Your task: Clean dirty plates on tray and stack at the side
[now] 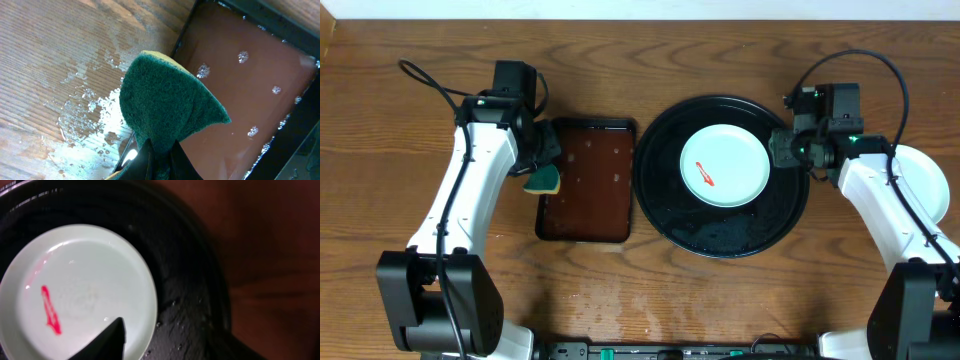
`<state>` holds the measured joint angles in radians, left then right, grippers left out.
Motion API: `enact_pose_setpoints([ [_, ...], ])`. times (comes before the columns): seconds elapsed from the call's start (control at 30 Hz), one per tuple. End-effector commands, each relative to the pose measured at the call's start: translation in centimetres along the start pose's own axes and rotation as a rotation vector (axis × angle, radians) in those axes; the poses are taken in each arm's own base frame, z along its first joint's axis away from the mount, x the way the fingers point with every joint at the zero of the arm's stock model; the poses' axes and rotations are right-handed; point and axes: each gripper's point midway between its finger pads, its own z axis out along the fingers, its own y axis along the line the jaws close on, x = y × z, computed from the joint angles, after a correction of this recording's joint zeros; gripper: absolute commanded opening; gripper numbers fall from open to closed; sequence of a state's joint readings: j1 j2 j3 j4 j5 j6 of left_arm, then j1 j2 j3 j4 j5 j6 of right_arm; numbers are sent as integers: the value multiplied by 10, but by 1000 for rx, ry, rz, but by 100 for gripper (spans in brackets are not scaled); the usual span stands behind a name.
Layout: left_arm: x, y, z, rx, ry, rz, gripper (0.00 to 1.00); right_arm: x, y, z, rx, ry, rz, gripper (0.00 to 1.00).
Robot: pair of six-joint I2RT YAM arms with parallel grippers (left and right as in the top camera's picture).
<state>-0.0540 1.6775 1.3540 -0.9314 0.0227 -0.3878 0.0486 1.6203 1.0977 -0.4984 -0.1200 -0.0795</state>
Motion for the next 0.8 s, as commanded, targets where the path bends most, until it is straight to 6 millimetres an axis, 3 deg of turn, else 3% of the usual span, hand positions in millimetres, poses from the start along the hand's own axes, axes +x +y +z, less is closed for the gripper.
enact_pose_setpoints([
  [0.0,1,3,3,-11,1,8,8,1,-2,17,-12,10,-135,43],
  [0.07,0,3,3,-10,-1,8,8,5,0,30,-23,29,-137,42],
  [0.13,-1,2,3,-9,-4,7,8,13,5,36,-53,57,-134,50],
  [0.17,-1,2,3,-8,-4,7,8,17,6,39,-59,72,-121,47],
  [0.23,-1,2,3,-7,-7,7,8,21,7,40,-61,89,-106,31],
  [0.33,-2,1,3,-6,-10,7,8,16,5,41,-54,68,-109,31],
  [0.43,-2,1,3,-5,-10,7,8,12,6,41,-56,51,-112,21],
  [0.77,-2,1,3,-6,-10,7,8,32,16,80,-140,110,-97,23],
])
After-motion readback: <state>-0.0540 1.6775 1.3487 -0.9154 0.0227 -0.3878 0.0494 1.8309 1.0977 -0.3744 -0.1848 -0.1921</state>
